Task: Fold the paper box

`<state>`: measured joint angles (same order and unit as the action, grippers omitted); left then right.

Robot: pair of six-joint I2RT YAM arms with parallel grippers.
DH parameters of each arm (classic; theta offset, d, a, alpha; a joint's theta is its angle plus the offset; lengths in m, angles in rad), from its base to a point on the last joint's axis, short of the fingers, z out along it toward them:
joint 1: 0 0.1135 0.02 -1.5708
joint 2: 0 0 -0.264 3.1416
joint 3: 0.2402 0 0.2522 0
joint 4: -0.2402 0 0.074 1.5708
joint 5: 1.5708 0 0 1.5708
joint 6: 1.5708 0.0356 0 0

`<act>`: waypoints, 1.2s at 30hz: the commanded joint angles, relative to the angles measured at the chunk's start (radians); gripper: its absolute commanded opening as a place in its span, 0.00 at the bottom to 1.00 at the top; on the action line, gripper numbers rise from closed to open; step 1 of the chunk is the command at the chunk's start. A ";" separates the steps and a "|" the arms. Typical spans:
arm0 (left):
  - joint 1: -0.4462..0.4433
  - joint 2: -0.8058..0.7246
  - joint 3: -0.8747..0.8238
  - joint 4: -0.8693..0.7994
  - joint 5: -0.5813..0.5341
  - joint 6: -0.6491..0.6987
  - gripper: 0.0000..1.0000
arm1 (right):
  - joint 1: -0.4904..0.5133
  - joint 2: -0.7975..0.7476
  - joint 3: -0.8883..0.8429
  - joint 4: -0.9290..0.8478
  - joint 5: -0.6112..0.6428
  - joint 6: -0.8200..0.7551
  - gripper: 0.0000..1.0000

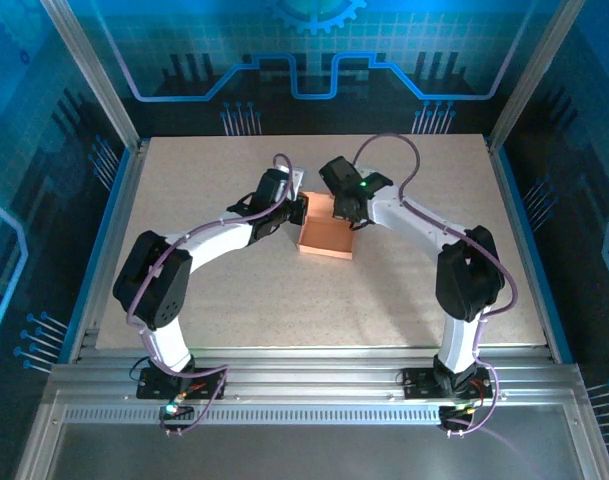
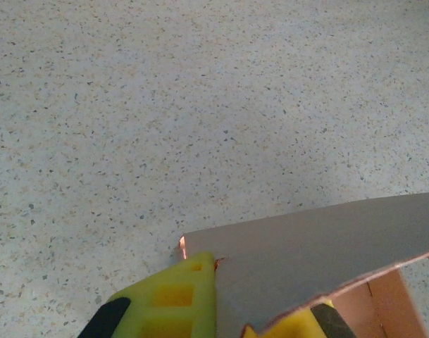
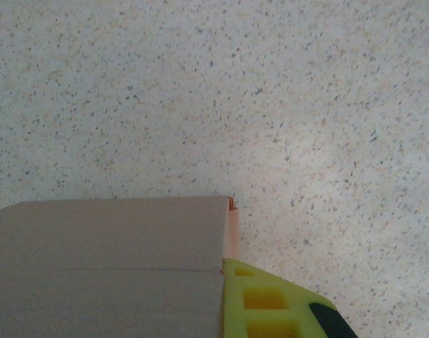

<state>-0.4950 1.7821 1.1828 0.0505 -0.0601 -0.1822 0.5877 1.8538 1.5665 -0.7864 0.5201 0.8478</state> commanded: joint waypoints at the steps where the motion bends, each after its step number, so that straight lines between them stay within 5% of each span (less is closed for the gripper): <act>1: -0.002 -0.033 -0.011 -0.008 0.002 -0.030 0.00 | -0.027 0.006 0.045 -0.037 -0.057 0.059 0.00; 36: -0.031 -0.064 -0.101 0.022 -0.024 -0.013 0.00 | -0.054 0.012 0.018 -0.089 -0.207 0.164 0.00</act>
<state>-0.5220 1.7386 1.1080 0.0956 -0.1013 -0.1780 0.5594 1.8683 1.6131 -0.9058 0.3386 0.9508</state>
